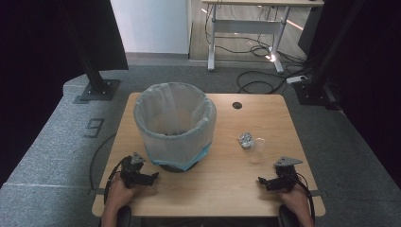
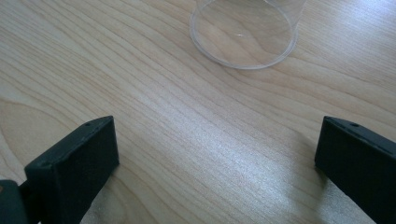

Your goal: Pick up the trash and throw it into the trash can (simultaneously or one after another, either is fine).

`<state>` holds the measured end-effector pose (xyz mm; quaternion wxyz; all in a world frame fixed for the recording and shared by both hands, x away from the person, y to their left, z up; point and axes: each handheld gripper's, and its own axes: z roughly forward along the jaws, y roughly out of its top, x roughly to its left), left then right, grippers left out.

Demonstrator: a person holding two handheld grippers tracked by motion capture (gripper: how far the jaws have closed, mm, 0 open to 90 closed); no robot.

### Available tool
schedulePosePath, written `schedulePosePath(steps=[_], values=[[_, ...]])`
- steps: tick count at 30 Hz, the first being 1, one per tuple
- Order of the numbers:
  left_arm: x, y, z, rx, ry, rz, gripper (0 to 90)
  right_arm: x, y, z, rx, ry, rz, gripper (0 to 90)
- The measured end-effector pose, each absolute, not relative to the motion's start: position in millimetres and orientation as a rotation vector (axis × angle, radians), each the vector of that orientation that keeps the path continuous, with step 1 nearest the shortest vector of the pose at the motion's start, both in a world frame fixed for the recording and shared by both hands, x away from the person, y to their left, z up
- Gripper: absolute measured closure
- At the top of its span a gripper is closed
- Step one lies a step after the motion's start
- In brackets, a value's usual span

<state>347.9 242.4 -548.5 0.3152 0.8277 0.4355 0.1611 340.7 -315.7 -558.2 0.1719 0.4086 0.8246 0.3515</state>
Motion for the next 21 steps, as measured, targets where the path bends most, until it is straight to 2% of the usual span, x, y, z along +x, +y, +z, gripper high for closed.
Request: schedulePosePath(steps=[21], values=[[349.5,241.2,-548.4,2.184,1.142,0.422,0.0,341.3,-313.9,-558.2,1.181,2.326,0.993,0.0]])
